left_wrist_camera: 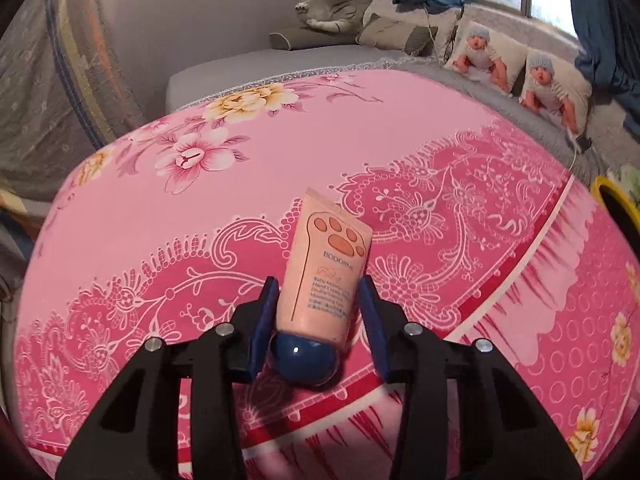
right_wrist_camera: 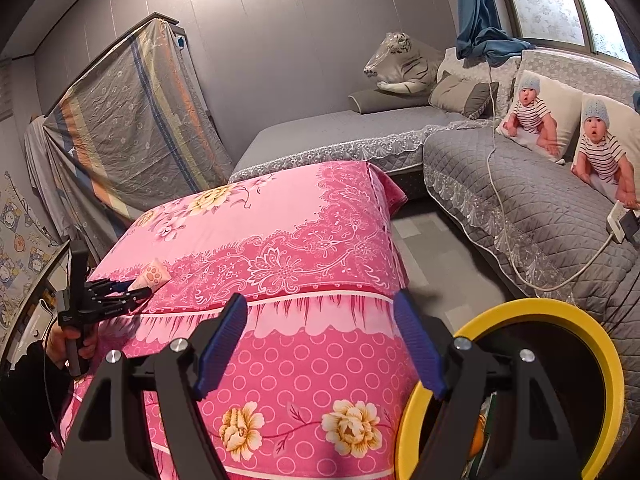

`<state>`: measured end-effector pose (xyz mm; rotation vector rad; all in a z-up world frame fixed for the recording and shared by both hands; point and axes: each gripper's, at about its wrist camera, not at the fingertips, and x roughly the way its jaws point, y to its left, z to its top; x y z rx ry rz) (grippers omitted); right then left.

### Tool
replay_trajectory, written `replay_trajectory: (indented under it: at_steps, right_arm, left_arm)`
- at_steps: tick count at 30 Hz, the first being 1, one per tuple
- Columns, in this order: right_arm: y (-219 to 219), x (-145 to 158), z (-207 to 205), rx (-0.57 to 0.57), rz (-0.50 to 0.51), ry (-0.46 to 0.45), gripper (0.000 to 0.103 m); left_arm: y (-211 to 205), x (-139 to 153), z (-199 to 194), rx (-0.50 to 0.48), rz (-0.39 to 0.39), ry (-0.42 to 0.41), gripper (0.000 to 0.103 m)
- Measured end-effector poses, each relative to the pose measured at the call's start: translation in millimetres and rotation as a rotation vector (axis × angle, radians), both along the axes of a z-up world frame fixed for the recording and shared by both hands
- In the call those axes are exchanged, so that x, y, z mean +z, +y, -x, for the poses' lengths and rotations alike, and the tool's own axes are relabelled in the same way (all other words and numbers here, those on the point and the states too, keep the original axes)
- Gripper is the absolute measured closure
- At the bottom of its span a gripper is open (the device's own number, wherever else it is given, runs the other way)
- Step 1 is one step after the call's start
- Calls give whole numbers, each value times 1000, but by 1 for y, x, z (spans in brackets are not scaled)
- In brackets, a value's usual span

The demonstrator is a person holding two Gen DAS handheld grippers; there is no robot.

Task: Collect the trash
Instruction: 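Carry the hand-cream tube with the left tool over the yellow bin and release it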

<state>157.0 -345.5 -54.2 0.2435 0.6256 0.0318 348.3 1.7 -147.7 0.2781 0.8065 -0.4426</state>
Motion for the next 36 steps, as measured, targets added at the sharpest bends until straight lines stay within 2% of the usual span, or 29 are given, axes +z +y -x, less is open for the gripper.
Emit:
replay_trajectory:
  at_steps: [2,5,7,10,14,20,23,28,30,36]
  right_arm:
    - [-2,2,4,-3,-8,-4,31]
    - [-5,6,13,-8,-16,-16,30]
    - [-8,9,21,-15,-10,-30,30]
    - [-18,14,36,-34,-18,-54,30]
    - [-38,15,54,-79,-50,-83,30]
    - [-88,6,101,-206,-107,-110,30]
    - [-119,0,129,-284,-144,-119,30]
    - [-171,-6,190,-460,-150,-151,30]
    - [-186,-10,214,-522,-146,-165,25]
    - [-216,-24,262,-633,-171,-171,24]
  left_arm:
    - [-4,1,5,10,-29,-15,67]
    - [-4,13,13,39,14,-13,70]
    - [-11,29,27,54,10,-58,70]
    - [-40,69,62,33,15,-147,70]
    - [-111,123,118,-49,25,-240,70]
    - [-217,170,193,-257,118,-311,70]
    - [-263,177,221,-339,145,-332,70]
    - [-323,171,249,-449,167,-306,70]
    - [-342,165,258,-476,161,-303,70]
    - [-390,149,270,-528,164,-258,70]
